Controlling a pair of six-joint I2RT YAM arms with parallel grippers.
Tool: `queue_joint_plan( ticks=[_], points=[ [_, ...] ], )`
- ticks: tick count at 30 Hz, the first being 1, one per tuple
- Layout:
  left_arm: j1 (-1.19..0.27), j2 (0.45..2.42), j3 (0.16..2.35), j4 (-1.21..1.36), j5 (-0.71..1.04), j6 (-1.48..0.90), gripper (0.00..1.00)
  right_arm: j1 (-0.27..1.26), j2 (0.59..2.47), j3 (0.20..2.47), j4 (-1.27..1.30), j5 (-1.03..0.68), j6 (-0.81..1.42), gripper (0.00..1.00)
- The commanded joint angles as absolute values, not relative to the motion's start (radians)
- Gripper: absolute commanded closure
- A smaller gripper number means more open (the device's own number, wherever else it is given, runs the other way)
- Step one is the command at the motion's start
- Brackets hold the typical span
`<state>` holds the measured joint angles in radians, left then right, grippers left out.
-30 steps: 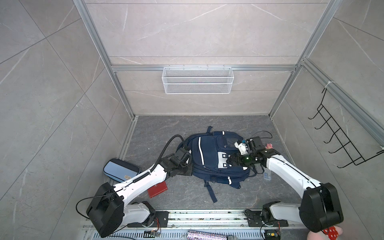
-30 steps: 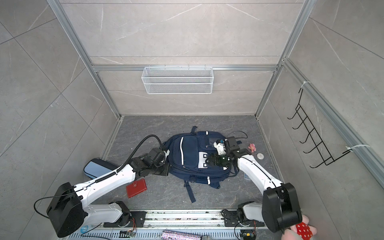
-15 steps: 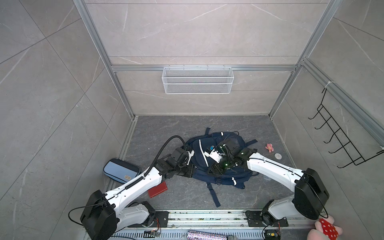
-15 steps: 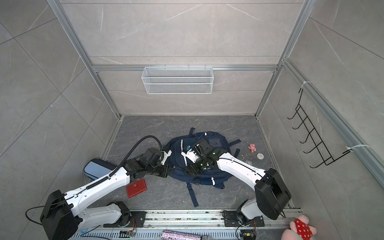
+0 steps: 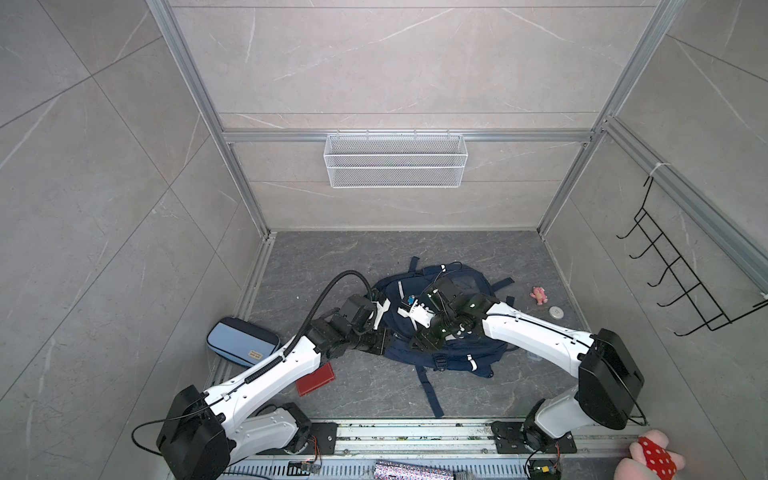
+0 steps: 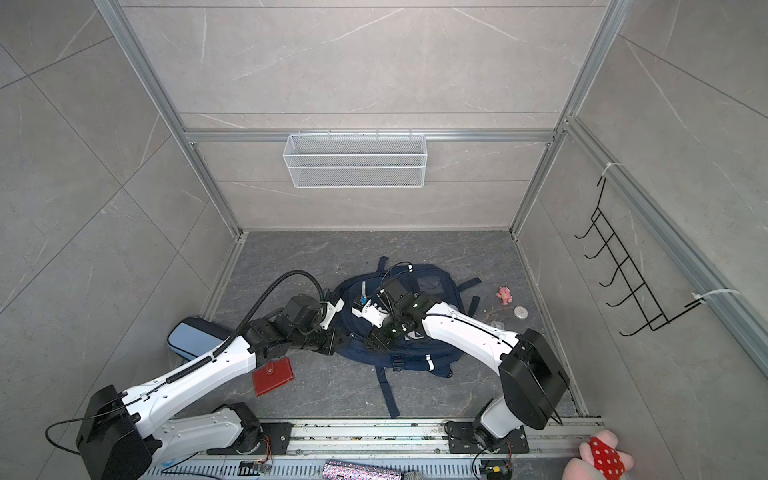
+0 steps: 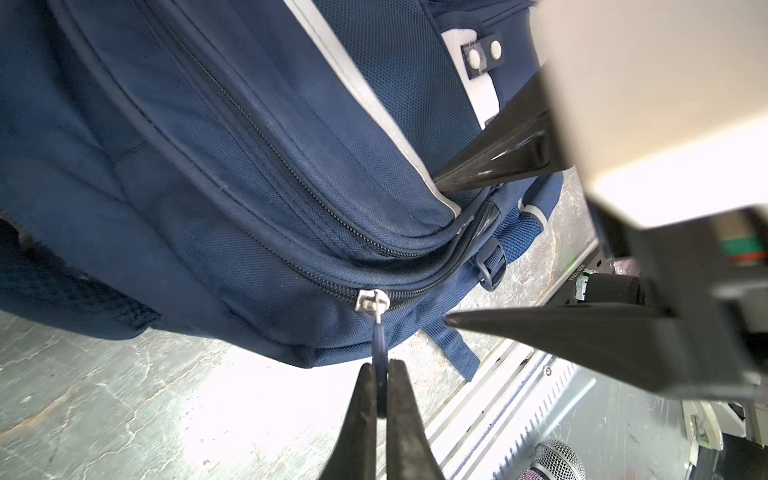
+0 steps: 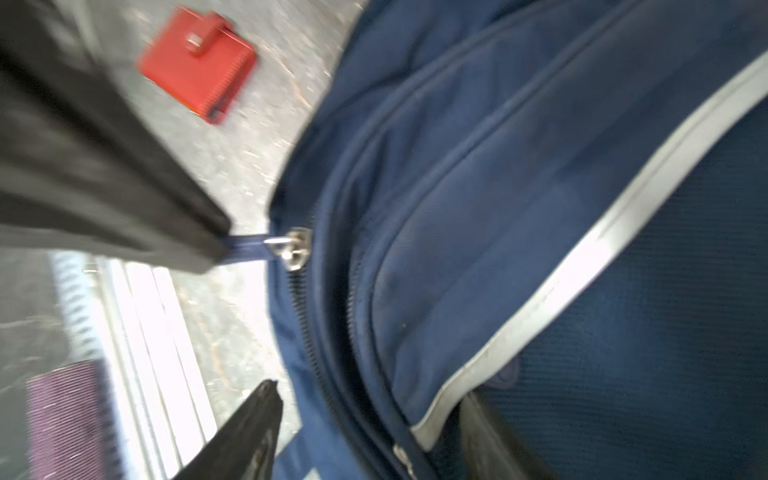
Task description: Pack the student bag
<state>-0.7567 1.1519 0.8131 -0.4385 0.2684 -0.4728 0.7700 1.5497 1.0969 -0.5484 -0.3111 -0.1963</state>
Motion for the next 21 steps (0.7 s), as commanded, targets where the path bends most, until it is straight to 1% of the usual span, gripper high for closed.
queue_joint_plan(
  ticks=[1, 3, 7, 9, 15, 21],
  points=[
    [-0.758, 1.149, 0.858, -0.339, 0.328, -0.466, 1.00, 0.777, 1.557, 1.086, -0.538, -0.169, -0.208, 0.32],
    [-0.758, 1.146, 0.855, -0.335, 0.330, -0.469, 1.00, 0.777, 1.552, 1.078, -0.520, -0.138, -0.202, 0.34],
    [-0.758, 1.134, 0.844, -0.331, 0.321, -0.478, 1.00, 0.777, 1.566, 1.082, -0.495, -0.130, -0.185, 0.56],
    [-0.756, 1.135, 0.842, -0.339, 0.307, -0.479, 1.00, 0.777, 1.575, 1.082, -0.488, -0.134, -0.178, 0.64],
    [-0.704, 1.153, 0.828, -0.400, 0.248, -0.462, 1.00, 0.776, 1.568, 1.068, -0.496, -0.078, -0.173, 1.00],
    [-0.666, 1.167, 0.868, -0.491, 0.087, -0.429, 1.00, 0.777, 1.460, 1.004, -0.510, -0.031, -0.173, 1.00]
  ],
)
